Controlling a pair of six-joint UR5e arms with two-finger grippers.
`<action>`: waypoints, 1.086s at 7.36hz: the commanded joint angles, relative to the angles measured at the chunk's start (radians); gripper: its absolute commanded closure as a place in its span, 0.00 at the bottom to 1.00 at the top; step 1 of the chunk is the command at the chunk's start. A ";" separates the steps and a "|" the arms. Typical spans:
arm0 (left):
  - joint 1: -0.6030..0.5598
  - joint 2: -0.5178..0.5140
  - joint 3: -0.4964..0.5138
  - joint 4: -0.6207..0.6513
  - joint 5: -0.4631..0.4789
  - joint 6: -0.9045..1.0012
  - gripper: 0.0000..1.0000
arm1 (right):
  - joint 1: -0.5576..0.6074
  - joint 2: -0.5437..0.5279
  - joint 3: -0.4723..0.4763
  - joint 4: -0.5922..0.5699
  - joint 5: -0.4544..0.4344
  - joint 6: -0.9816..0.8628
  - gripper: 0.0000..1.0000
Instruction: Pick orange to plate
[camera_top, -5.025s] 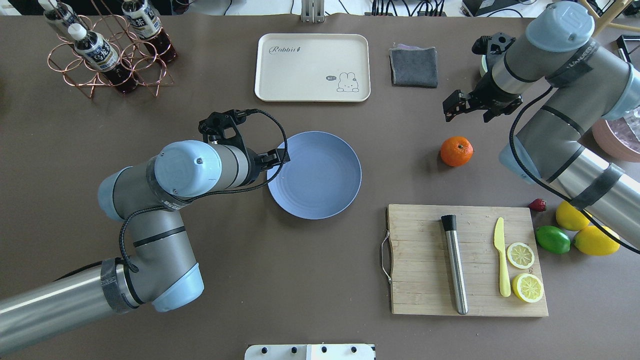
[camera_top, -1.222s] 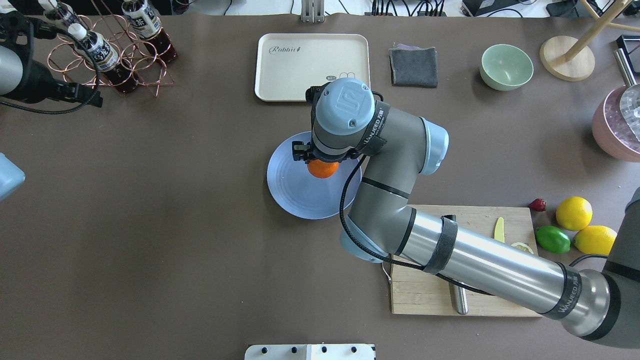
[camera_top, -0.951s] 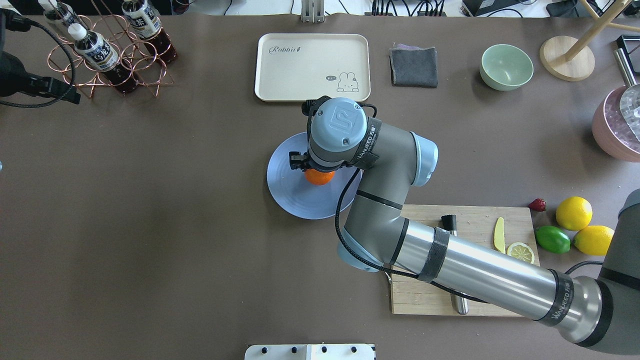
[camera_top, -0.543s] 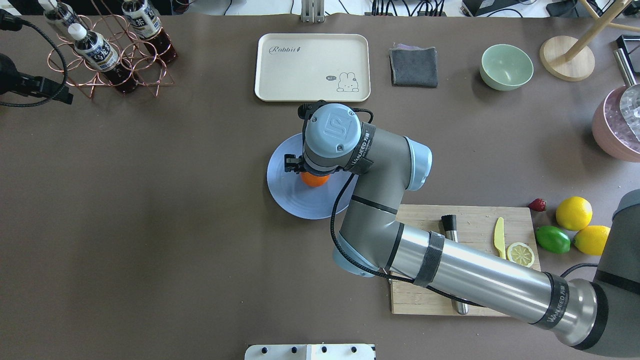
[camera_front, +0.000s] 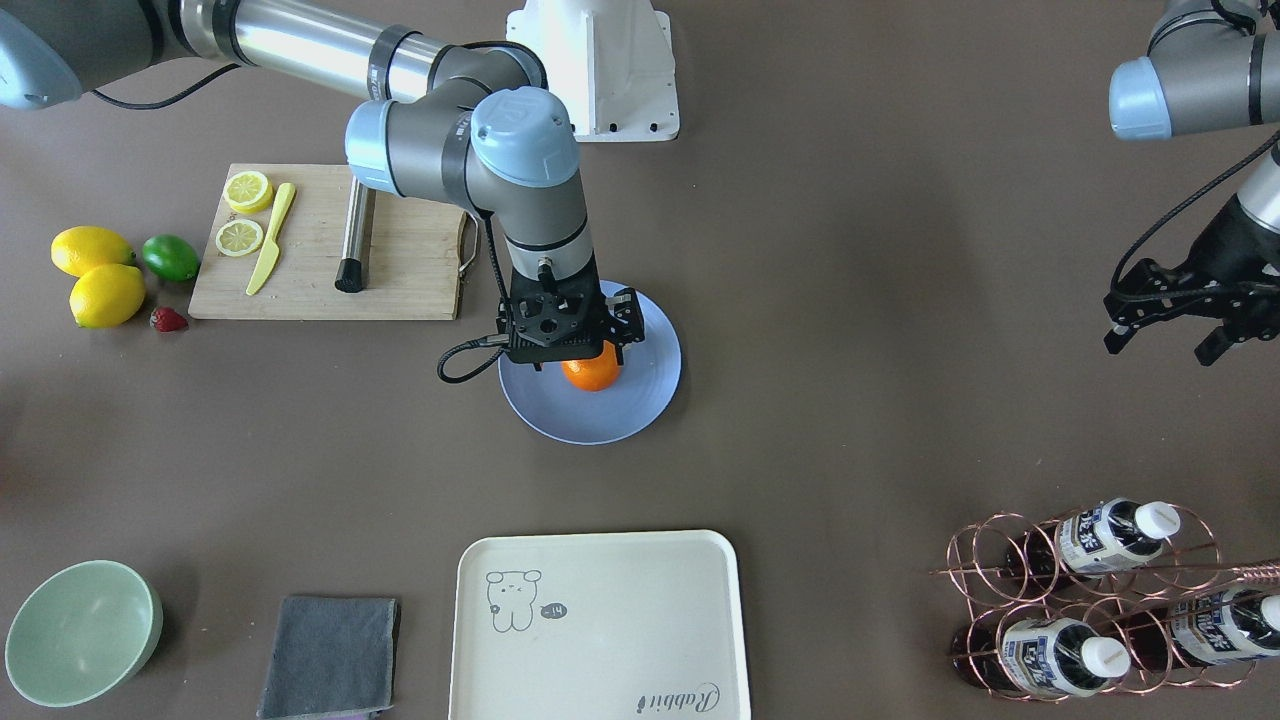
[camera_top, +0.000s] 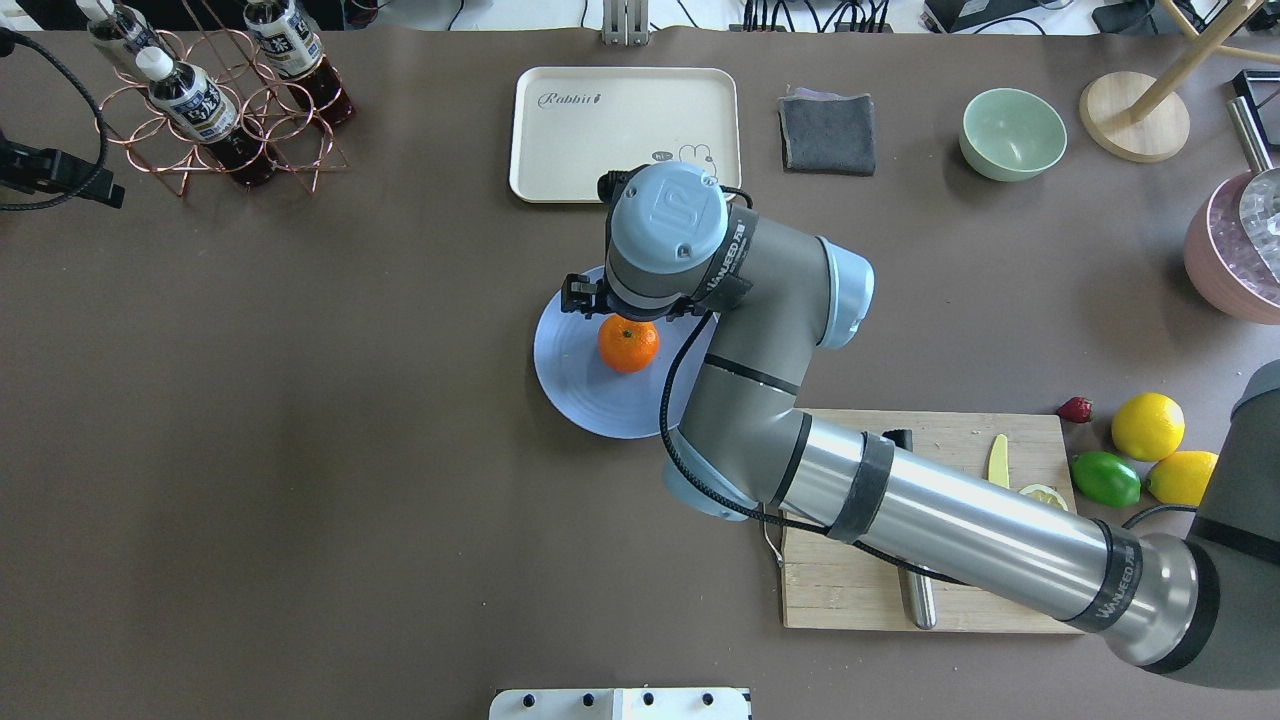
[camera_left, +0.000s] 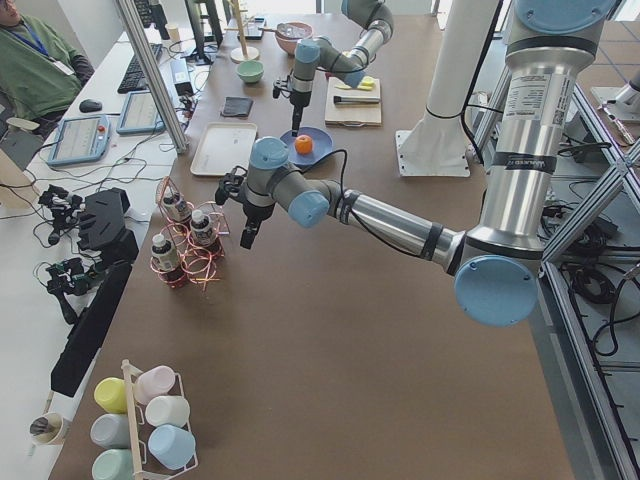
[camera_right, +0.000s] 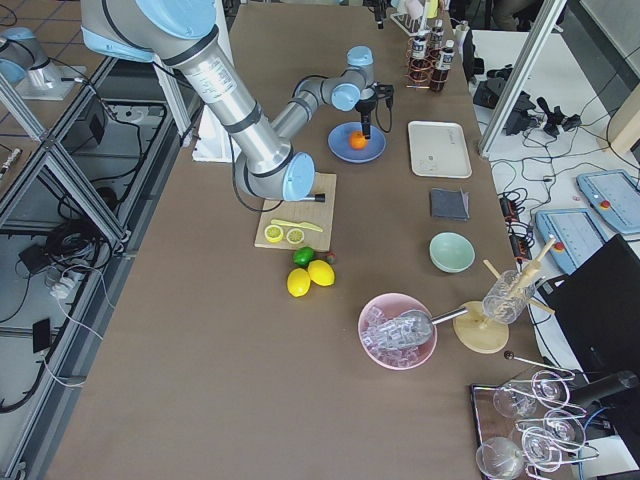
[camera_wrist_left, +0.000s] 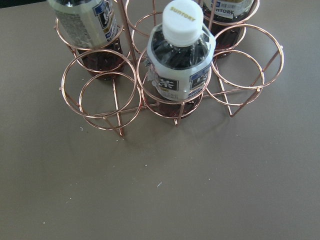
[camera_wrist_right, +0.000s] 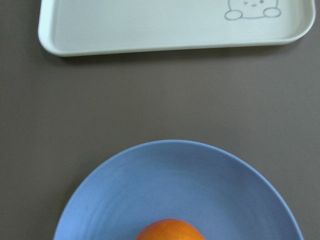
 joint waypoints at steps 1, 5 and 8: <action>-0.128 0.096 -0.001 0.000 -0.006 0.208 0.02 | 0.155 -0.066 0.167 -0.218 0.145 -0.162 0.00; -0.312 0.170 0.002 0.066 -0.083 0.435 0.02 | 0.605 -0.452 0.305 -0.348 0.384 -0.907 0.00; -0.380 0.201 0.008 0.146 -0.085 0.534 0.02 | 0.841 -0.626 0.251 -0.350 0.426 -1.211 0.00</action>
